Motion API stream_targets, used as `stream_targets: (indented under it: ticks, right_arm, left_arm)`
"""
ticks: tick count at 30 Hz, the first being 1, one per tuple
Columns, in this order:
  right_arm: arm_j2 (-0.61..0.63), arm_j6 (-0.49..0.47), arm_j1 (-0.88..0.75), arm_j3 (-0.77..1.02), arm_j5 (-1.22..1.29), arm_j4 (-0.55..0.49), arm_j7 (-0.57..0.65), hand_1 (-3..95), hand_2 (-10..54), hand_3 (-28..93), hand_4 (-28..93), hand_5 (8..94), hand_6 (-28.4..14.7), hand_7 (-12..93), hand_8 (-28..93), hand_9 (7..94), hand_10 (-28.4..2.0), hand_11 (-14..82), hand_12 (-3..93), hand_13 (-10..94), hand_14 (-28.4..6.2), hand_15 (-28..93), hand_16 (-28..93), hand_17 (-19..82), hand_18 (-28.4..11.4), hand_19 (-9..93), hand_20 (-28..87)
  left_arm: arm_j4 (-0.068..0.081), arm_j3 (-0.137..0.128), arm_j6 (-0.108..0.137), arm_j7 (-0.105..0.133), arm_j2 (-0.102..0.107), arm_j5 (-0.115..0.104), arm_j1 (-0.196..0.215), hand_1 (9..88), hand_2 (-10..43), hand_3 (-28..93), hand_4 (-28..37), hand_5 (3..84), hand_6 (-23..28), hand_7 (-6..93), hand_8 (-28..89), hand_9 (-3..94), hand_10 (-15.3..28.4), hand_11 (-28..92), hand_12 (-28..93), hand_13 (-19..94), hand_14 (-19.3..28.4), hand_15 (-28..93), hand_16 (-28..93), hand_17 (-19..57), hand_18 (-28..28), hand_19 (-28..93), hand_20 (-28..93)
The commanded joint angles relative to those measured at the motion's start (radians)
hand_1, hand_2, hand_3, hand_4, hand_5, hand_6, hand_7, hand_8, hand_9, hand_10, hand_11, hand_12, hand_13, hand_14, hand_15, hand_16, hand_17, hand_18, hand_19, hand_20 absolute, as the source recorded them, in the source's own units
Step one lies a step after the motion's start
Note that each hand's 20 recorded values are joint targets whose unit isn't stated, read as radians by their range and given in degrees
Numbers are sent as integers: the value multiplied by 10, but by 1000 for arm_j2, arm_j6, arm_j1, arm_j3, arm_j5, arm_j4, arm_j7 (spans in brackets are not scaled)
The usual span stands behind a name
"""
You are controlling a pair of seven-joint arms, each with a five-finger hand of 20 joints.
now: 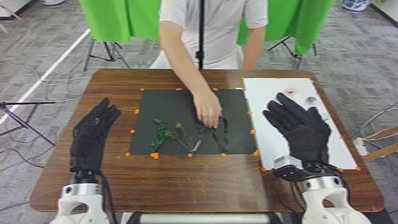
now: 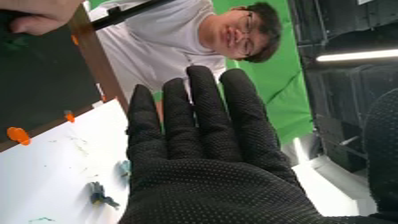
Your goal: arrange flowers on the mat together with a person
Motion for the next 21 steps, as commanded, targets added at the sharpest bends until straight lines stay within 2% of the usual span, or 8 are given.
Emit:
stream_targets:
  ticks: [1, 10, 17, 21]
  right_arm:
    - [-4, 11, -18, -1, -8, -5, -2, 62, 27, 740, -196, 424, -58, 90, -88, 445, -159, 49, 102, 303, -105, 108, 55, 201, -109, 10, 270]
    - [2, 33, -15, -16, 7, 3, -6, 58, 33, 739, -197, 436, -51, 97, -89, 463, -161, 55, 110, 322, -108, 118, 64, 200, -118, 24, 278]
    - [3, 30, -12, -17, -1, 5, 0, 58, 35, 740, -195, 445, -48, 103, -91, 486, -162, 60, 117, 341, -114, 127, 72, 203, -121, 29, 279]
    - [10, 39, -6, -8, -29, 3, -8, 81, 10, 749, -190, 450, -46, 107, -91, 492, -163, 61, 122, 354, -121, 133, 82, 204, -124, 48, 288]
  left_arm:
    - [3, -5, -14, -15, -7, 4, 10, 289, -83, 653, -161, 421, 56, 56, -52, 396, 123, 133, 164, 359, 141, 103, 19, 130, 85, 32, 220]
    - [7, -2, -27, -19, -6, 10, -1, 287, -83, 651, -160, 424, 57, 55, -51, 393, 122, 130, 164, 355, 142, 102, 20, 124, 82, 29, 217]
    - [4, -7, -25, -18, -9, 10, 3, 287, -82, 652, -160, 426, 56, 57, -51, 393, 121, 129, 165, 353, 142, 101, 21, 122, 82, 29, 215]
    - [5, -6, -30, -23, -11, 14, 0, 288, -82, 651, -160, 427, 57, 57, -51, 394, 121, 128, 165, 353, 142, 100, 21, 121, 81, 29, 214]
